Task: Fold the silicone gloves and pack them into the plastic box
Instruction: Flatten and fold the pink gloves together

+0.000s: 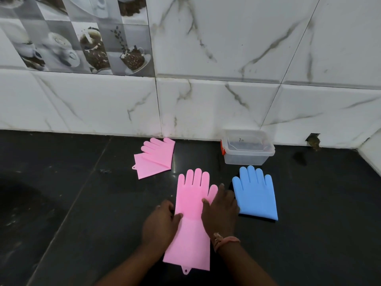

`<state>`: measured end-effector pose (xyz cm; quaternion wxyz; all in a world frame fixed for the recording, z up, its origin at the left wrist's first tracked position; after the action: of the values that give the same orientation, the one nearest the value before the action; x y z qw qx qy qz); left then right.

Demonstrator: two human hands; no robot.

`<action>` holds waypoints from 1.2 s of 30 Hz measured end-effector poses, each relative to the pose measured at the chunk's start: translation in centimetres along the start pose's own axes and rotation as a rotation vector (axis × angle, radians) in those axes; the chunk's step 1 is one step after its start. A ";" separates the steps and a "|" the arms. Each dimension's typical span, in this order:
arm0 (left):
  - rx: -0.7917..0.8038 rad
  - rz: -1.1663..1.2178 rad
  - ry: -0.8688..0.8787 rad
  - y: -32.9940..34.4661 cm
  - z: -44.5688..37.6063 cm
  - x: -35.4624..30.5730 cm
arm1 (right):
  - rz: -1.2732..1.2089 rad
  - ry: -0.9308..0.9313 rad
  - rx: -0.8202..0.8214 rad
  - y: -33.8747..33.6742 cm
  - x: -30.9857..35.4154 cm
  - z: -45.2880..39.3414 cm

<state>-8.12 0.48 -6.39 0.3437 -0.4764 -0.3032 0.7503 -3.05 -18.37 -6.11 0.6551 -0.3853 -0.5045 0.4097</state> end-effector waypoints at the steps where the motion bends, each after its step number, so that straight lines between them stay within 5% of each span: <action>1: -0.017 -0.013 0.064 -0.1 -0.4 -0.1 | 0.058 -0.071 -0.028 0.3 0.4 0.3; 6: 0.178 -0.022 0.172 1.1 -2.3 -0.8 | 0.035 -0.254 0.339 5.5 0.8 1.0; 14: 0.299 0.553 0.234 -0.9 -4.1 2.6 | 0.164 -0.281 0.253 3.4 1.6 -0.8; 18: 0.166 0.987 0.105 -2.1 -5.6 3.9 | 0.283 -0.191 0.267 1.5 5.3 -2.4; 21: 0.064 1.135 0.042 -3.4 -7.2 4.6 | 0.291 -0.401 0.168 1.1 9.7 -3.1; 25: -0.004 1.091 -0.009 -4.4 -9.0 5.4 | -0.031 -0.578 0.366 2.7 14.3 -4.9; 33: -0.081 0.866 -0.083 -4.0 -9.7 5.7 | -0.040 -0.384 0.357 4.8 17.1 -10.6; 36: -0.121 0.870 -0.084 -4.1 -9.6 5.7 | -0.240 -0.341 0.208 3.6 17.9 -11.6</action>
<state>-0.10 8.68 -9.59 -0.0455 -0.5479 -0.1316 0.8248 10.57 -1.53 -5.43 0.6406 -0.1779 -0.6052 0.4378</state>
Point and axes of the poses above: each hand's wrist, its own z-axis away from the middle knuckle, its own y-axis out of the palm, x = y × z, the point moved 4 cm from there along -z, towards the middle knuckle, and after that the axes turned 15 degrees about x, right-handed, at the moved point
